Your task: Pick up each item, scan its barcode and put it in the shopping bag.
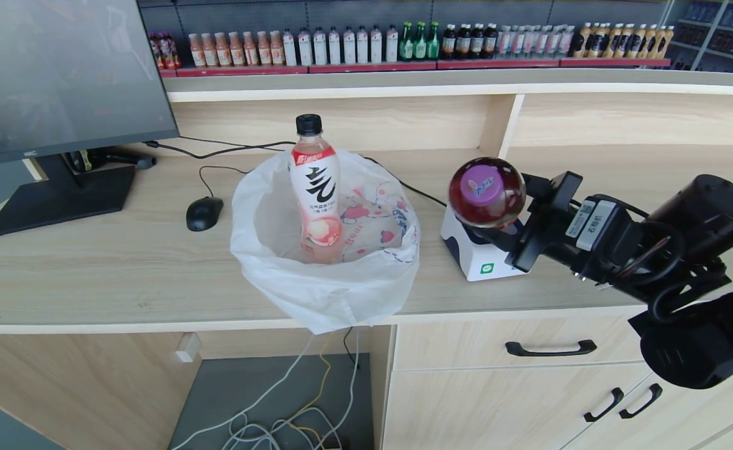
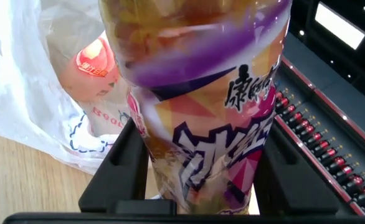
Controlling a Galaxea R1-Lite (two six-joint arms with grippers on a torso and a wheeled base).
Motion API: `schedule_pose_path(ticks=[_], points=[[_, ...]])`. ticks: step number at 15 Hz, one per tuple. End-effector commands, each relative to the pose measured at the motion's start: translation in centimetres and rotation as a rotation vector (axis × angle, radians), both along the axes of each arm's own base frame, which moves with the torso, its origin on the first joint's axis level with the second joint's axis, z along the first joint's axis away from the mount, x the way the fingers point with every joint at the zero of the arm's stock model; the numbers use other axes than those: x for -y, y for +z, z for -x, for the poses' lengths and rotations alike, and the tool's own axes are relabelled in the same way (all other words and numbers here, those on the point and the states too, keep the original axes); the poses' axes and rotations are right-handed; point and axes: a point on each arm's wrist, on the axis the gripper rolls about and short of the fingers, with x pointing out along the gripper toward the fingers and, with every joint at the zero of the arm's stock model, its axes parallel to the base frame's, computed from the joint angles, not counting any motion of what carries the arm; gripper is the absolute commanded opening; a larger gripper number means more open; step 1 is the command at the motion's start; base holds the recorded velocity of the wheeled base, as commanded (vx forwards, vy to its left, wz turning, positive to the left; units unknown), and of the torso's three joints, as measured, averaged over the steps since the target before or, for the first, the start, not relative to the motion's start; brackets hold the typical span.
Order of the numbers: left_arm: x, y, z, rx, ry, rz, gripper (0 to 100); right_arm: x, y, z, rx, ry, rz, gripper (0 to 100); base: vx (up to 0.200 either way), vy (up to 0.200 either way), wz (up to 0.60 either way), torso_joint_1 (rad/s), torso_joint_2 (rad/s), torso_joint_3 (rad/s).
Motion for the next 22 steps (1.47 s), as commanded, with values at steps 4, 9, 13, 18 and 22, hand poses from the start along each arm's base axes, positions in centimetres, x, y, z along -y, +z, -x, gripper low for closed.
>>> schedule_pose_path(ticks=[4,9,13,18,22], points=[[0.0,0.0,0.0,0.000,0.000,0.000,100,0.2,0.9,0.5,-0.049,-0.052,-0.085,0,0.000,0.000,0.00,0.000,0.00,0.000],[0.0,0.0,0.0,0.000,0.000,0.000,100,0.1,1.6,1.0,-0.088,-0.102,-0.163,0,0.000,0.000,0.00,0.000,0.00,0.000],[0.0,0.0,0.0,0.000,0.000,0.000,100,-0.1,3.2,2.1,-0.111,-0.131,-0.268,0,0.000,0.000,0.00,0.000,0.00,0.000],[0.0,0.0,0.0,0.000,0.000,0.000,100,-2.6,4.4,4.2,-0.263,-0.210,-0.549,0,0.000,0.000,0.00,0.000,0.00,0.000],[0.0,0.0,0.0,0.000,0.000,0.000,100,-3.5,4.1,5.0,-0.450,-0.272,-0.820,0,0.000,0.000,0.00,0.000,0.00,0.000]])
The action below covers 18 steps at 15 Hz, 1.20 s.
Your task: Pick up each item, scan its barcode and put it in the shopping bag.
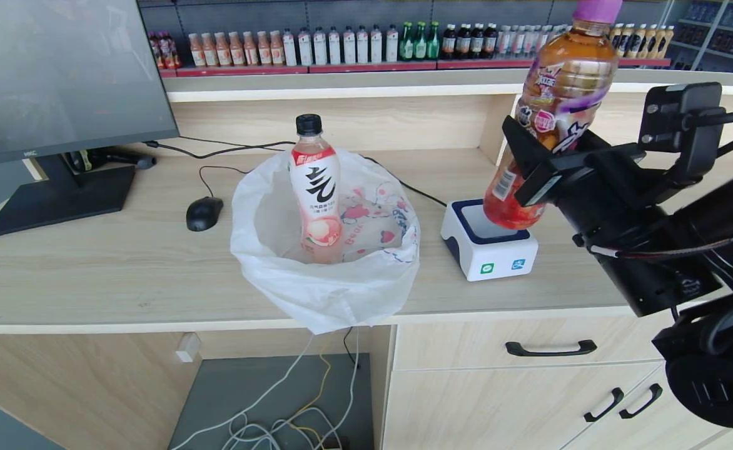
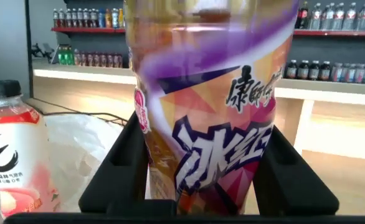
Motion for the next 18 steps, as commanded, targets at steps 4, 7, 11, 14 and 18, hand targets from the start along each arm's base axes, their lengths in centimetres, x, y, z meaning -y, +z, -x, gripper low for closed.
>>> schedule_pose_path(ticks=[4,7,11,14,18], points=[[0.0,0.0,0.0,0.000,0.000,0.000,100,-0.9,-0.7,0.8,-0.069,0.023,-0.097,0,0.000,0.000,0.00,0.000,0.00,0.000],[0.0,0.0,0.0,0.000,0.000,0.000,100,-2.0,-0.7,1.6,-0.075,0.065,-0.096,0,0.000,0.000,0.00,0.000,0.00,0.000],[0.0,0.0,0.0,0.000,0.000,0.000,100,-2.0,-0.5,1.9,-0.074,0.080,-0.110,0,0.000,0.000,0.00,0.000,0.00,0.000],[0.0,0.0,0.0,0.000,0.000,-0.003,100,-2.0,-0.5,1.9,-0.068,0.122,-0.107,0,0.000,0.000,0.00,0.000,0.00,0.000],[0.0,0.0,0.0,-0.001,0.000,-0.006,100,-2.1,-0.3,1.8,-0.076,0.140,-0.143,0,0.000,0.000,0.00,0.000,0.00,0.000]])
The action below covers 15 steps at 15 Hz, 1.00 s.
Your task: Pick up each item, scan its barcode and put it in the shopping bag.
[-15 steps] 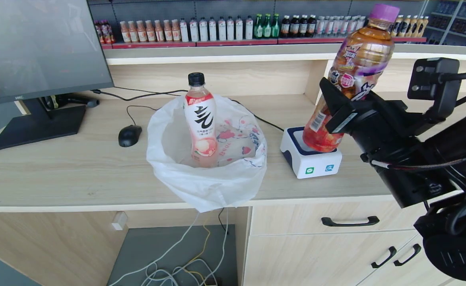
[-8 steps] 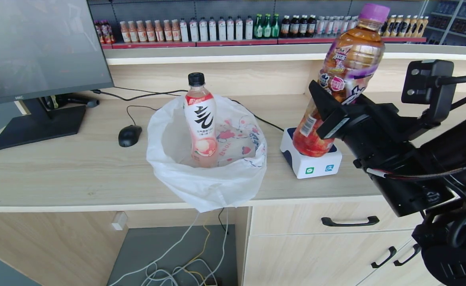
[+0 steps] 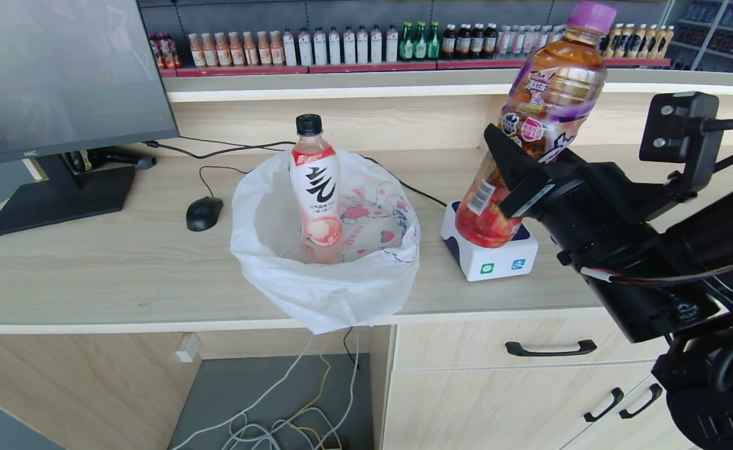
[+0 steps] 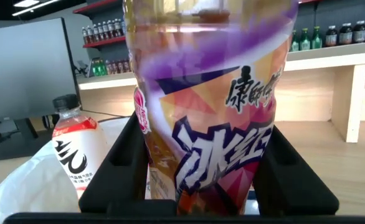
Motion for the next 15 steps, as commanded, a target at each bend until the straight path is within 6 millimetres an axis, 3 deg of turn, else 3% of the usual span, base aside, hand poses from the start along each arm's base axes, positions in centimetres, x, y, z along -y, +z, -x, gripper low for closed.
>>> schedule_pose_path(ticks=[1,5,15], points=[[0.00,0.00,0.00,0.001,0.000,0.001,100,0.00,0.04,-0.12,-0.001,0.000,-0.009,0,0.000,0.000,0.00,0.000,0.00,0.000],[0.00,0.00,0.00,0.001,0.000,0.003,100,0.31,0.25,-0.23,0.002,-0.006,-0.021,0,0.000,0.000,0.00,0.000,0.00,0.000],[0.00,0.00,0.00,0.001,0.000,0.001,100,0.63,0.33,-0.70,0.005,-0.023,-0.027,0,0.000,0.180,0.00,0.000,0.00,0.002]])
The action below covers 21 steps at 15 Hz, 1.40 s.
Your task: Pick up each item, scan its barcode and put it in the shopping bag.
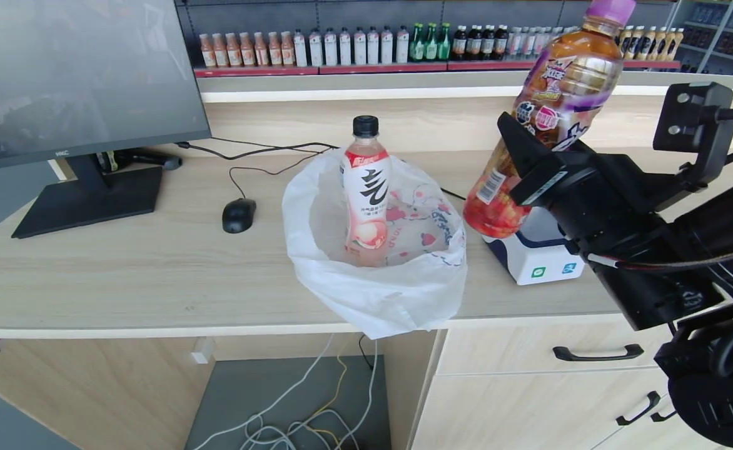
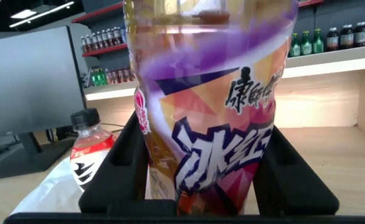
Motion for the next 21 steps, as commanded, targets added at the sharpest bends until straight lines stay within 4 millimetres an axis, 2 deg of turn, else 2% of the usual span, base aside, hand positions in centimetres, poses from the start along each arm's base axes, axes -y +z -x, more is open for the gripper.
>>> schedule_pose_path(ticks=[1,5,7,8,12,21], points=[[0.0,0.0,0.0,0.000,0.000,0.001,100,-0.2,-0.3,-0.2,-0.009,0.001,0.007,0,0.000,0.000,0.00,0.000,0.00,0.000],[0.0,0.0,0.0,0.000,0.000,-0.001,100,-0.9,-0.4,-1.9,0.000,-0.011,0.004,0,0.000,0.000,0.00,0.000,0.00,0.000],[0.0,0.0,0.0,0.000,0.000,-0.001,100,-1.5,-1.3,-2.9,-0.017,-0.014,0.017,0,0.000,0.000,0.00,0.000,0.00,0.000],[0.0,0.0,0.0,0.000,0.000,0.001,100,-2.0,-1.8,-4.0,-0.023,-0.019,0.019,0,0.000,0.000,0.00,0.000,0.00,0.000],[0.0,0.0,0.0,0.000,0.000,0.001,100,-1.3,-3.7,-6.8,-0.059,-0.079,0.049,0,0.000,0.000,0.00,0.000,0.00,0.000],[0.0,0.0,0.0,0.000,0.000,-0.001,100,-2.4,-5.5,-8.2,-0.084,-0.073,0.078,0,0.000,0.000,0.00,0.000,0.00,0.000]])
